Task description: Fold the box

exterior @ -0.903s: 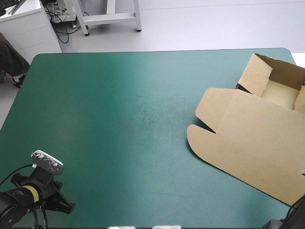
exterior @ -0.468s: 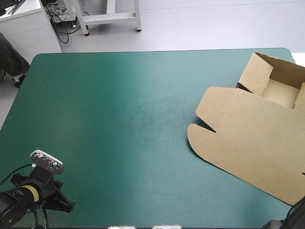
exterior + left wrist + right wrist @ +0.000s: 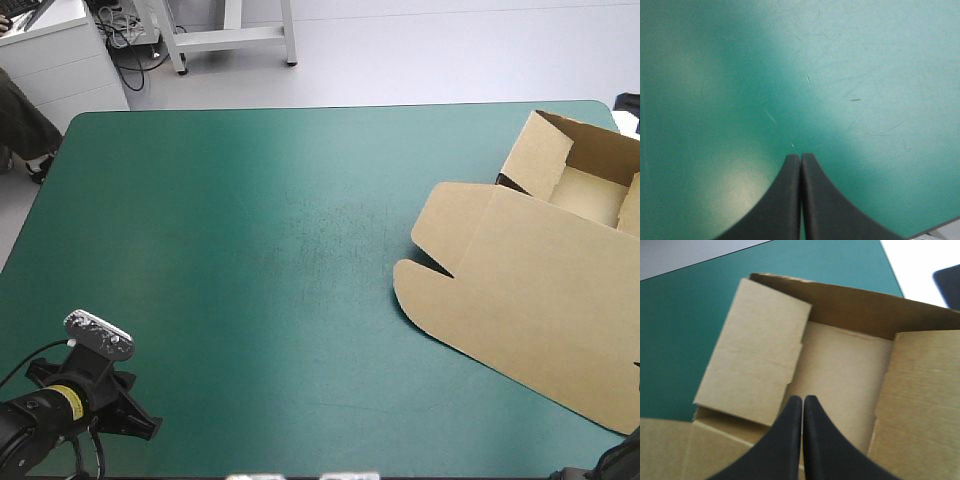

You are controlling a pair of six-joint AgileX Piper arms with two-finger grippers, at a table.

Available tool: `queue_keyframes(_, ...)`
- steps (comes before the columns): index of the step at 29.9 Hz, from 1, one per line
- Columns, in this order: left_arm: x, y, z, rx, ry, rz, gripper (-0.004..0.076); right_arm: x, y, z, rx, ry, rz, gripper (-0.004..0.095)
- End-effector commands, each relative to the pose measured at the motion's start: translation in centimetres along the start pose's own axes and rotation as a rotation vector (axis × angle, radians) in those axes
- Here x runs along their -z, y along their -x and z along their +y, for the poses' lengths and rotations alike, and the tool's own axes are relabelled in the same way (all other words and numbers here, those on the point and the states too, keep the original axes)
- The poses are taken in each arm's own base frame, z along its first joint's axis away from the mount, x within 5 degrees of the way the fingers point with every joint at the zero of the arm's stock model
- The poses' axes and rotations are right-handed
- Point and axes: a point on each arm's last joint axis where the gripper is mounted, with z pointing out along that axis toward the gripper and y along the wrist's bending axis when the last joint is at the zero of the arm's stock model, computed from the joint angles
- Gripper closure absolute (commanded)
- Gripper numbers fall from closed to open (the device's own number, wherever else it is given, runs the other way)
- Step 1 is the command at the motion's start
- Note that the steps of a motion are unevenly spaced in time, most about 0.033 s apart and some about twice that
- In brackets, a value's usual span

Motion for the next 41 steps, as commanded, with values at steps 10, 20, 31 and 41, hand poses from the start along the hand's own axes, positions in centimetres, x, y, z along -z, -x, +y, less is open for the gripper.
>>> queue_keyframes(10, 0.5, 1.0, -0.2, 0.021, -0.026, -0.085, 0.0756, 4.5, -8.8, 11.5, 0.344, 0.232, 0.124, 0.0926)
queue_keyframes(20, 0.6, 1.9, -0.6, 0.037, -0.072, -0.186, 0.0756, 5.1, -18.1, 13.3, 0.406, 0.328, 0.218, 0.0926)
queue_keyframes(31, 0.6, 1.9, -0.7, 0.041, -0.081, -0.184, 0.0756, 8.0, -26.7, 11.2, 0.41, 0.332, 0.137, 0.0926)
queue_keyframes(41, -1.5, 0.6, -1.2, 0.045, -0.105, -0.112, 0.0756, 10.4, -31.7, 9.9, 0.434, 0.324, -0.041, 0.0926)
